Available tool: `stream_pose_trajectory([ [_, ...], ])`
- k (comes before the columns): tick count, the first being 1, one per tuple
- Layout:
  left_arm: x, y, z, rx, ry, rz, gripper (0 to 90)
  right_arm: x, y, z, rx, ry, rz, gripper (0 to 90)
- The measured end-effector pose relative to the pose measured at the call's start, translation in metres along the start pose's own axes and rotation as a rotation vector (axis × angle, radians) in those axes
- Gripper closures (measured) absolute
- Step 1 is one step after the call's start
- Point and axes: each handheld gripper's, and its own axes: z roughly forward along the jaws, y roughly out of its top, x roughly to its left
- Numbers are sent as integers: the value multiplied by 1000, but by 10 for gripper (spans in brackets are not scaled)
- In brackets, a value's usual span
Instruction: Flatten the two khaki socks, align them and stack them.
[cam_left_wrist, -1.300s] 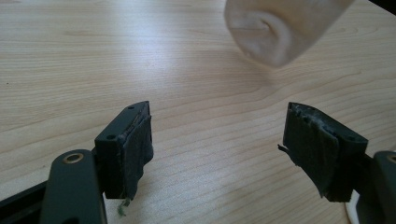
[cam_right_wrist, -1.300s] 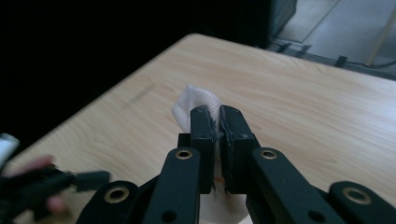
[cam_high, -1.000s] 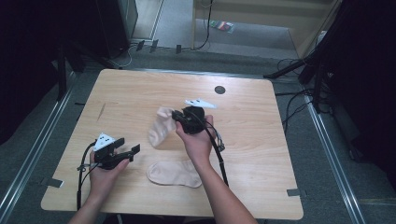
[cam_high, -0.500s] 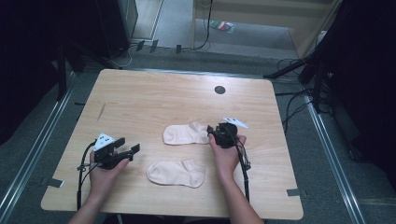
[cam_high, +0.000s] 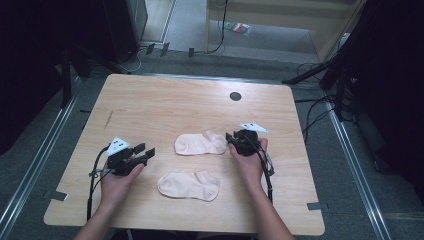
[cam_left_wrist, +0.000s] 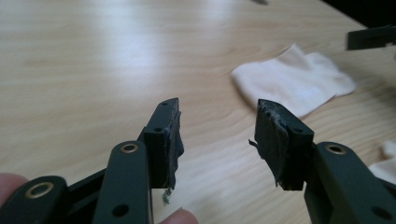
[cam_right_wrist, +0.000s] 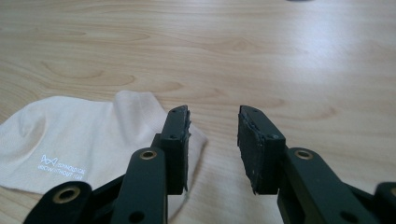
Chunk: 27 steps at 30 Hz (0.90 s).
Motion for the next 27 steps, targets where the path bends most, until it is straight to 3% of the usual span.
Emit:
stream_pose_trajectory([
  [5, -21, 12, 32, 79, 10, 70, 617, 4, 0, 12, 27, 26, -55, 626],
  [14, -35, 26, 68, 166, -4, 35, 648, 4, -1, 22, 43, 41, -90, 599],
  [18, -45, 27, 79, 214, 44, 102, 643, 2, -3, 26, 44, 59, -95, 573],
  [21, -46, 26, 85, 237, 81, 101, 643, 3, -4, 26, 63, 29, -111, 581],
  [24, -45, 24, 89, 257, 116, 107, 647, 1, -5, 26, 76, 32, -104, 587],
  [27, -46, 23, 90, 256, 117, 128, 692, 1, -6, 26, 78, 37, -125, 611],
])
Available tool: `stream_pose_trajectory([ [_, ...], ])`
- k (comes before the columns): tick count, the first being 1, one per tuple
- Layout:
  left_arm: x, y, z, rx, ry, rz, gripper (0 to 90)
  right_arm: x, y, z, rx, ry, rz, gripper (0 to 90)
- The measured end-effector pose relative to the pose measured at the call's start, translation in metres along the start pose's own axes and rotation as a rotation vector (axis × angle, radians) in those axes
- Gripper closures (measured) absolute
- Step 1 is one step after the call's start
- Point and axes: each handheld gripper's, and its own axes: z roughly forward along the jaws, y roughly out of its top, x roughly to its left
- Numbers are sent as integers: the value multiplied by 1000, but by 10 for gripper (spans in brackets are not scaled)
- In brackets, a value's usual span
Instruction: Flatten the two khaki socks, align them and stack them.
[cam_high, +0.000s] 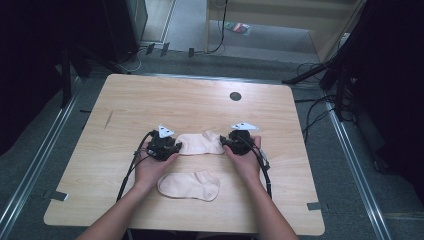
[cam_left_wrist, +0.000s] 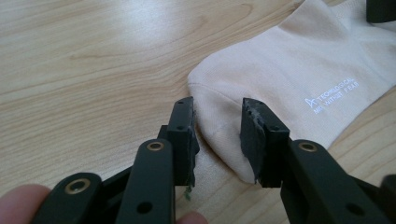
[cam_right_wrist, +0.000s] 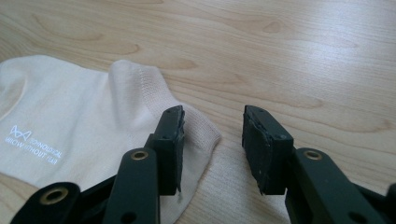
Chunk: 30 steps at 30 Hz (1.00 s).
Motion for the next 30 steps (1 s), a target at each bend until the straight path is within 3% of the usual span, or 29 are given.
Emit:
stream_pose_trajectory([
  [3, 2, 0, 0, -4, -8, -2, 768, 2, -1, -1, 5, -12, -33, 676],
  [5, 3, 0, 0, -6, -1, 13, 859, 4, -3, -3, 4, -12, -41, 777],
  [8, 4, 0, -2, -4, -9, 17, 889, 6, -7, -6, -6, 1, -39, 872],
  [14, 12, 0, -15, -20, -34, -2, 897, 2, -10, -16, -4, 16, 26, 892],
  [20, 15, -3, -36, -73, -56, 7, 899, 0, -6, -37, -53, 61, 86, 897],
  [30, 9, -26, -84, -113, -82, 66, 899, 24, -14, -80, -72, 135, 67, 900],
])
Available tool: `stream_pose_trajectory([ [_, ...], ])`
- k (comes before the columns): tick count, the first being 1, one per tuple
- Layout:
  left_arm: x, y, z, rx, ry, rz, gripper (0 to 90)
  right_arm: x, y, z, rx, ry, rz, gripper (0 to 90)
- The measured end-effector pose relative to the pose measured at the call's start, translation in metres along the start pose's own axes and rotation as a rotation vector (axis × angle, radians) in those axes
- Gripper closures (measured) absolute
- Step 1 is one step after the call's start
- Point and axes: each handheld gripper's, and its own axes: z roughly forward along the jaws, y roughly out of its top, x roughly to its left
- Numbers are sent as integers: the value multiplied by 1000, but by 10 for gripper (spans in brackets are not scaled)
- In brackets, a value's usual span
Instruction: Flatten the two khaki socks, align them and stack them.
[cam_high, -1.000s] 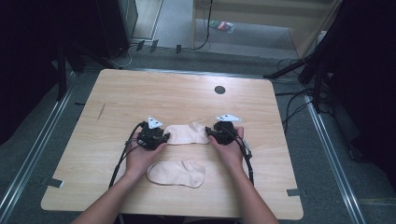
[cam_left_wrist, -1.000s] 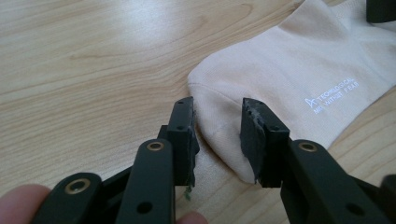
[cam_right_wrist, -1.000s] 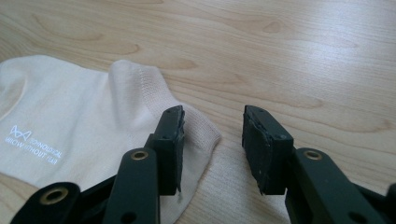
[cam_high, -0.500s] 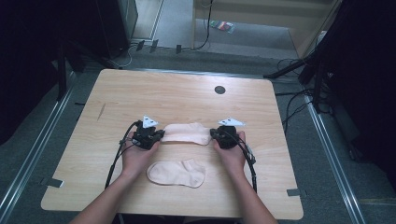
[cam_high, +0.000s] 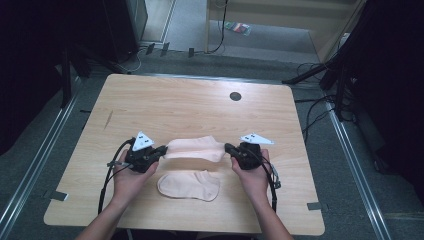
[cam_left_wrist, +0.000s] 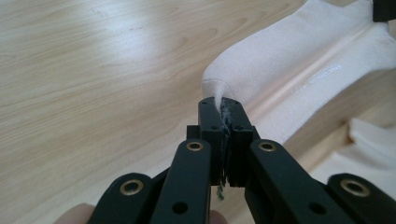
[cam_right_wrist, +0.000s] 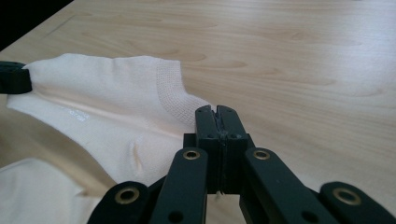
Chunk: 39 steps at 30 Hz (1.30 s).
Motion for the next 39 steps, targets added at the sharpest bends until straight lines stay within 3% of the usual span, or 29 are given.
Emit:
stream_pose_trajectory([
  [2, -5, -7, -9, 11, 4, 29, 899, 8, -5, -7, 9, 14, -1, 900],
  [8, -18, -29, -28, 29, -2, 42, 899, 23, -24, -21, 47, 44, -1, 899],
  [13, -32, -34, -37, 59, 7, 102, 899, 33, -36, -30, 78, 47, -16, 900],
  [17, -39, -38, -40, 86, 4, 130, 899, 38, -44, -37, 89, 48, -20, 900],
  [24, -45, -46, -41, 111, -7, 130, 899, 41, -55, -38, 118, 40, -35, 900],
  [27, -43, -50, -37, 138, -48, 135, 891, 44, -59, -36, 127, 38, -45, 891],
  [28, -43, -51, -36, 140, -53, 133, 864, 45, -61, -34, 128, 39, -44, 856],
  [30, -40, -54, -34, 112, -41, 83, 675, 45, -62, -31, 135, 34, -39, 650],
  [31, -38, -56, -34, 102, -52, 54, 610, 44, -63, -30, 127, 25, -35, 609],
  [34, -31, -56, -37, 70, -68, 11, 588, 40, -63, -34, 108, 54, -3, 599],
  [39, -23, -56, -37, 21, -82, -49, 644, 39, -64, -37, 94, 71, -1, 603],
])
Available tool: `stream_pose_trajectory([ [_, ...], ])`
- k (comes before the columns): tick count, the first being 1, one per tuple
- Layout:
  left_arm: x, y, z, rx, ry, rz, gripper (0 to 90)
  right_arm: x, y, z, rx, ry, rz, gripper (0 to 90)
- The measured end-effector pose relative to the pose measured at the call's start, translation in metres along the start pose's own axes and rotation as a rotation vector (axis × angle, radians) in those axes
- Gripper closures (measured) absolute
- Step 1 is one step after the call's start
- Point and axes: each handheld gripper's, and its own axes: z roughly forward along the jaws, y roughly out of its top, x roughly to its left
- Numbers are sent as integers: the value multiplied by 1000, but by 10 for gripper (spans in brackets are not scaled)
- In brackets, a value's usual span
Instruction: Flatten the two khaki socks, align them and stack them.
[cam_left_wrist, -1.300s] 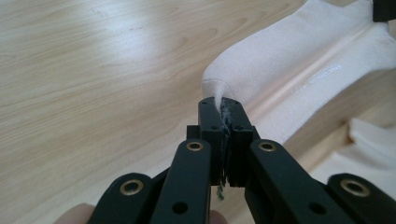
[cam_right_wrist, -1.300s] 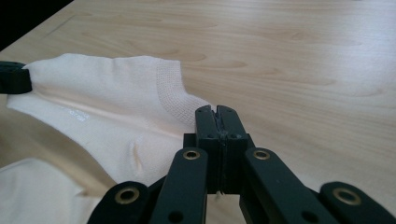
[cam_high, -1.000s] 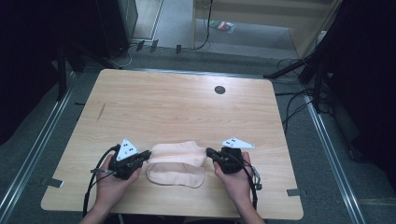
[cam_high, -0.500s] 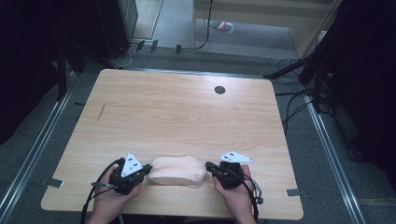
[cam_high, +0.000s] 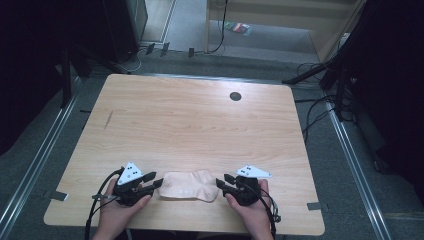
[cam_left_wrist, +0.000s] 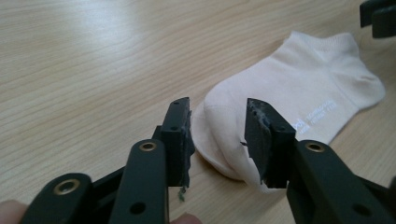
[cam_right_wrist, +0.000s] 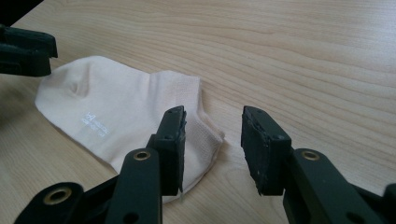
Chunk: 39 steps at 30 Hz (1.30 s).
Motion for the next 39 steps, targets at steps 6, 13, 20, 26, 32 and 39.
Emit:
stream_pose_trajectory([
  [6, 3, -2, 2, -25, -2, -17, 714, 3, 0, 6, 12, 2, -13, 628],
  [13, -1, -4, 8, -3, -18, 5, 783, 5, -2, 10, 36, 15, -26, 823],
  [20, -1, -5, 11, 17, -9, 5, 749, 4, -2, 13, 41, 8, -24, 766],
  [26, -4, -7, 17, 55, 37, 60, 846, 5, -3, 16, 62, 4, -31, 890],
  [32, -4, -8, 17, 48, 55, 67, 803, 5, -3, 17, 70, -14, -38, 900],
  [39, -2, -6, 7, -38, 2, 31, 762, 4, -1, 13, 28, -9, -21, 877],
])
